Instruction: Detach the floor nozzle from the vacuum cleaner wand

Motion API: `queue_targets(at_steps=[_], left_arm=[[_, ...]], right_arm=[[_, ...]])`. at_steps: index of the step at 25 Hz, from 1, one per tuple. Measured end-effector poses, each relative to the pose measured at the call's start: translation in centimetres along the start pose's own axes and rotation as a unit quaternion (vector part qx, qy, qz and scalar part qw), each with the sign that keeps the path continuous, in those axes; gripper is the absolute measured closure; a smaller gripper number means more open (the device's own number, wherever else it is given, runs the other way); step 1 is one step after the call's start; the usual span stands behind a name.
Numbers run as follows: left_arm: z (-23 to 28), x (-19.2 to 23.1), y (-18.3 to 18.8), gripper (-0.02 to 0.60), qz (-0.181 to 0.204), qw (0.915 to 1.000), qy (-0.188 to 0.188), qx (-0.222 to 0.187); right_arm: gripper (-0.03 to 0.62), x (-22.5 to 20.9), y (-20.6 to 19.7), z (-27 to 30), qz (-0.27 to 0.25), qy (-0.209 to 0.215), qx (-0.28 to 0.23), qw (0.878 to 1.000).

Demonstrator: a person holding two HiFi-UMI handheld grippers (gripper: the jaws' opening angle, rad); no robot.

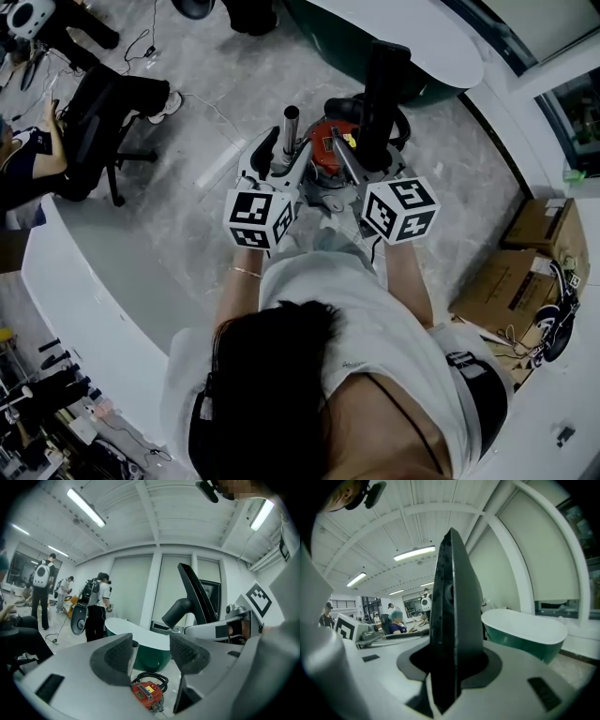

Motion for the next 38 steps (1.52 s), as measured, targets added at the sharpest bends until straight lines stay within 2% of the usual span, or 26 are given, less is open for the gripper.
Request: queue_targets(at_steps=[4,6,9,13,16,21,25,30,38], left_arm=[[-0.5,-1.0,0.5,0.336,0.033,0.9994,0.009,0.003],[-0.7,-1.3,0.7,0.336,0.035,0.9993,0.012,-0.006],[-1.2,-1.6,1.3,0.336,0.024,0.9992,0.016,-0.028],[-1.8,-1.8,1.5,0.340,0.039,0.9979,0.034,-0.039],[-2.5,-1.9,1.4,0.424,0.043,0.9969,0.052,-0.040],[-3.4,-2.3,1.3,0.468,0.039,0.9960,0.066,-0.047],[-3.8,-2.4,1.1,0.546,0.049,0.9946,0.080,-0.043],[-4.2,-2.6,0.9,0.576,0.060,0.9929,0.096,-0.038],[-4.4,-2.5,0.7,0.578,0.062,0.9932,0.090,-0.041]], right_arm=[[0.442,1.6,0.2,-0.4,-0.075,-0.040,-0.027,0.996],[0.442,2.4,0.2,-0.6,-0.086,-0.044,-0.045,0.994],[0.442,3.2,-0.1,-0.8,-0.084,-0.050,-0.060,0.993],[0.442,4.1,-0.7,-1.0,-0.088,-0.076,-0.076,0.990],[0.441,4.7,-1.0,-1.2,-0.089,-0.086,-0.074,0.989],[0.441,5.5,-1.4,-1.6,-0.090,-0.084,-0.075,0.989],[0.441,6.4,-1.7,-1.5,-0.101,-0.092,-0.082,0.987],[0.441,7.2,-1.6,-1.2,-0.095,-0.087,-0.100,0.987],[0.441,7.1,-1.9,-1.2,-0.095,-0.092,-0.100,0.986]])
Point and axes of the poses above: the fingertips, and each gripper's own axes: z forward along the fingers, x to its left, y out of its top, the point moved 9 cm from there along -z, backward along the fingers, and after that the axes turned 2 degrees about -y, right-handed, at the moved point
